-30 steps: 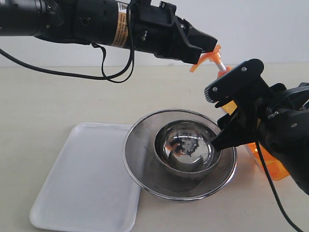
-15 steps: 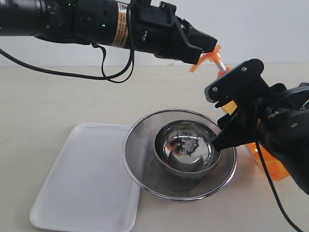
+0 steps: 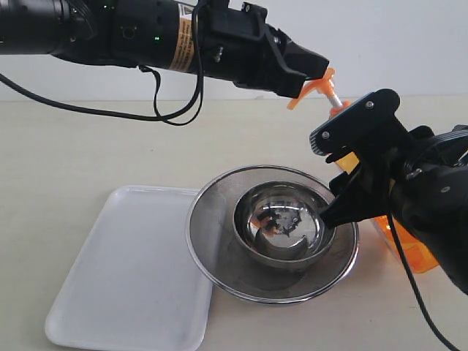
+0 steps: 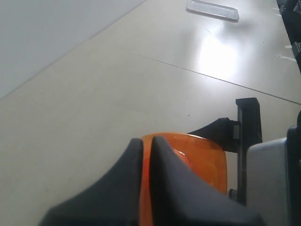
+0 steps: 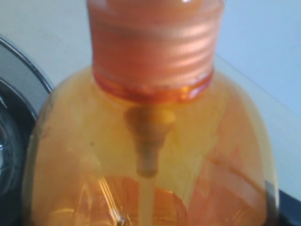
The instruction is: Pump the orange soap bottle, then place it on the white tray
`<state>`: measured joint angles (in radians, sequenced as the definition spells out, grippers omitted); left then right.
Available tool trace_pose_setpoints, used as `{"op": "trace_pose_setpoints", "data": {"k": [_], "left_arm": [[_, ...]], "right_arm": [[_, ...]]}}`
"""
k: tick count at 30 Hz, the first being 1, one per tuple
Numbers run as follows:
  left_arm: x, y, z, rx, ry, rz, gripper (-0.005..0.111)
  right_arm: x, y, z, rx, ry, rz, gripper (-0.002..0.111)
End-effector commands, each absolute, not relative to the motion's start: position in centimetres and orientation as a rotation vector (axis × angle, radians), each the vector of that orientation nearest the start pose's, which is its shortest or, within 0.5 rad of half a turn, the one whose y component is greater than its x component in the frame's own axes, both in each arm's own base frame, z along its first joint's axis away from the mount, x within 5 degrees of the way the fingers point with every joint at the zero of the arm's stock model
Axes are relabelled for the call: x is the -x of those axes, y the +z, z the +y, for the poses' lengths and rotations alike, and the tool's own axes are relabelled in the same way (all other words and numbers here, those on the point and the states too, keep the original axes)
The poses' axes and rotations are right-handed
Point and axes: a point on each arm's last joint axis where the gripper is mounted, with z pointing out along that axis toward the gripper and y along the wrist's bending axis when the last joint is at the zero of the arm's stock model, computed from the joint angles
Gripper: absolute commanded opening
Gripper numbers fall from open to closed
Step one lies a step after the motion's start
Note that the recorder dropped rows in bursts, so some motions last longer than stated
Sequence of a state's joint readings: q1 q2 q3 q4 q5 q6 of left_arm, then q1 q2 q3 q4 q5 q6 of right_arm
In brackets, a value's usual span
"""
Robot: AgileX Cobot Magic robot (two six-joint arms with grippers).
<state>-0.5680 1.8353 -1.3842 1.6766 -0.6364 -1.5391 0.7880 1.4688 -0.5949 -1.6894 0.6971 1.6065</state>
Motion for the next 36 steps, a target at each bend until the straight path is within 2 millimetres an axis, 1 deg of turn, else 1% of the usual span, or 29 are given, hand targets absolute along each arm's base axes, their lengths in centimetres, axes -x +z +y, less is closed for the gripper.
{"op": "trace_pose_setpoints", "data": {"k": [1,5,7,9,21,25,29,36], "left_arm": [[-31.9,29.4,-27.6,-1.196,-0.858,1.648,0.005],[-32.0,32.2,-27.5,-1.176,-0.834,1.568,0.005],[-32.1,33.0,-27.6,-1.169,-0.831,1.545,0.005],[-32.1,33.4,-27.6,-1.163,-0.827,1.537,0.005],[-32.3,33.1,-27.6,-1.161,-0.825,1.545,0.005],[-32.6,32.0,-27.5,-1.142,-0.798,1.589,0.005],[-32.4,30.8,-27.4,-1.148,-0.804,1.625,0.005],[-32.3,30.3,-27.2,-1.149,-0.793,1.640,0.005]], "right_arm": [[-22.5,21.2,14.4,0.596,-0.371,1.961,0.000],[-22.5,21.2,14.4,0.596,-0.371,1.961,0.000],[-22.5,21.2,14.4,0.596,-0.371,1.961,0.000],[-22.5,21.2,14.4,0.596,-0.371,1.961,0.000],[-22.5,21.2,14.3,0.586,-0.386,1.956,0.000],[-22.5,21.2,14.3,0.586,-0.386,1.956,0.000],[-22.5,21.2,14.3,0.586,-0.386,1.956,0.000],[-22.5,21.2,14.3,0.586,-0.386,1.956,0.000]]}}
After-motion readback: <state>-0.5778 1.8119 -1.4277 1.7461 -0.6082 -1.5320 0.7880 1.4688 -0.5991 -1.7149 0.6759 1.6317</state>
